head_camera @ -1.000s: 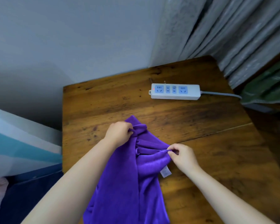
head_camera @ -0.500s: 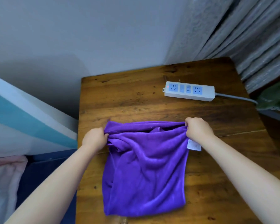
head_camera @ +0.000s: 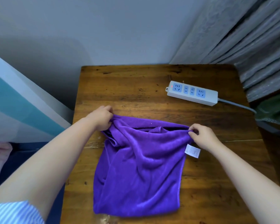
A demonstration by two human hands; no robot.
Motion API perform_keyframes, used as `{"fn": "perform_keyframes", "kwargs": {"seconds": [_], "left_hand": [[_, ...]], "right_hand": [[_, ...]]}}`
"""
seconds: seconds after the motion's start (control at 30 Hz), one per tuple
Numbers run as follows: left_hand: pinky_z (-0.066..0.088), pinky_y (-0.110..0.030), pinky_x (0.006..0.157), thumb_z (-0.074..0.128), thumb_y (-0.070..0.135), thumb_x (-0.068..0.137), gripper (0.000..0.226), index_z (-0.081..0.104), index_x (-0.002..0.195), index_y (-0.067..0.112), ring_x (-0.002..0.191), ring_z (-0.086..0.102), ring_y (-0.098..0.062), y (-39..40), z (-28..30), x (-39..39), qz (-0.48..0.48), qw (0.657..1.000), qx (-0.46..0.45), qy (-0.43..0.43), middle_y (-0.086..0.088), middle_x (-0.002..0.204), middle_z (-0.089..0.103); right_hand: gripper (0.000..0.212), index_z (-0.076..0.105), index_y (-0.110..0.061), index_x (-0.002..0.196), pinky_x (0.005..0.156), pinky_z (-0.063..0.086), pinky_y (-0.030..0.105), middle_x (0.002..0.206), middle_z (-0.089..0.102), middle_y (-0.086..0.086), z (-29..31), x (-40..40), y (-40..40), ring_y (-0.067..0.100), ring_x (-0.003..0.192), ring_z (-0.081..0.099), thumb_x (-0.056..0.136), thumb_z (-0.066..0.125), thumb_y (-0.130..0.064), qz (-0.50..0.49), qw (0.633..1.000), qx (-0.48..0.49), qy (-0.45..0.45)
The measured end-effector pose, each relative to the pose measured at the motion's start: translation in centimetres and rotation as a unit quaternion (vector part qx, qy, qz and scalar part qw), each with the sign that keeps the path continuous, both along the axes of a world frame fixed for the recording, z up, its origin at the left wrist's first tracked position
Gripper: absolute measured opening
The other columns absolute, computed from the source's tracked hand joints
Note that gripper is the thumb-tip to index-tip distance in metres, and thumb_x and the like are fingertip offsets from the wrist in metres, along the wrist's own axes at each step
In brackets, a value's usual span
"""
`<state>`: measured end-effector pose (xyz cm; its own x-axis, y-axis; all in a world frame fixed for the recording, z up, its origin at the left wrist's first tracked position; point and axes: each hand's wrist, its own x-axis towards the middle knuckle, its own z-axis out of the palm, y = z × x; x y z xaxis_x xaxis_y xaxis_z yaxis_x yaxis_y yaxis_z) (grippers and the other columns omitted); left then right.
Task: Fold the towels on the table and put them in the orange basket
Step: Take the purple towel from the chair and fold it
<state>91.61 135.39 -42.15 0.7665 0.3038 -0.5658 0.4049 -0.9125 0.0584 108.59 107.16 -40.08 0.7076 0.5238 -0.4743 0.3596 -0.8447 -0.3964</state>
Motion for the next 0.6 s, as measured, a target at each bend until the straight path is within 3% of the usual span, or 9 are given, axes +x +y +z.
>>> {"fn": "perform_keyframes", "kwargs": {"seconds": [0.07, 0.17, 0.37, 0.5, 0.6], "left_hand": [[0.043, -0.030, 0.094, 0.045, 0.023, 0.092, 0.036, 0.059, 0.118, 0.002, 0.118, 0.050, -0.030, -0.1, 0.6, -0.1, -0.015, 0.999, 0.015, 0.047, -0.014, 0.134, 0.047], [0.044, -0.033, 0.095, 0.045, 0.024, 0.093, 0.037, 0.058, 0.120, 0.002, 0.119, 0.050, -0.031, -0.5, 0.8, -0.7, -0.020, 0.997, 0.029, 0.075, -0.016, 0.137, 0.046], [0.035, -0.034, 0.108, 0.048, 0.018, 0.088, 0.033, 0.063, 0.117, 0.010, 0.140, 0.025, -0.023, -1.6, 0.3, -0.9, -0.058, 0.998, 0.040, -0.005, 0.000, 0.155, 0.022], [0.038, -0.032, 0.099, 0.048, 0.016, 0.088, 0.034, 0.061, 0.119, 0.009, 0.127, 0.041, -0.024, -1.9, 0.3, -0.3, -0.051, 0.997, 0.063, 0.003, -0.004, 0.139, 0.044], [0.041, -0.032, 0.095, 0.047, 0.014, 0.089, 0.032, 0.061, 0.115, 0.004, 0.120, 0.046, -0.027, -1.9, 0.2, -0.2, -0.068, 0.994, 0.077, 0.022, -0.009, 0.127, 0.052]], "right_hand": [[0.013, 0.063, -0.002, 0.093, 0.072, 0.034, 0.023, 0.089, 0.060, 0.010, 0.2, 0.0, -0.6, 0.020, 0.081, 0.050, 0.090, 0.051, -0.004, 0.002, 1.000, 0.022, 0.003], [0.011, 0.059, -0.007, 0.087, 0.071, 0.033, 0.023, 0.088, 0.057, 0.008, 0.5, -0.2, -1.0, 0.019, 0.080, 0.048, 0.091, 0.049, -0.003, 0.010, 0.999, 0.038, 0.005], [0.013, 0.055, -0.012, 0.082, 0.071, 0.032, 0.021, 0.088, 0.056, 0.007, 1.1, -0.4, -1.0, 0.018, 0.082, 0.048, 0.090, 0.050, -0.002, 0.037, 0.999, 0.037, -0.002], [0.017, 0.062, 0.001, 0.098, 0.073, 0.033, 0.023, 0.106, 0.062, 0.018, 0.7, -0.6, -1.0, 0.028, 0.094, 0.054, 0.092, 0.046, -0.003, 0.047, 0.999, 0.002, -0.017], [0.018, 0.062, 0.003, 0.099, 0.074, 0.033, 0.023, 0.109, 0.063, 0.019, 0.5, -0.9, -1.4, 0.030, 0.102, 0.055, 0.091, 0.047, -0.003, 0.050, 0.998, 0.005, -0.033]]}}
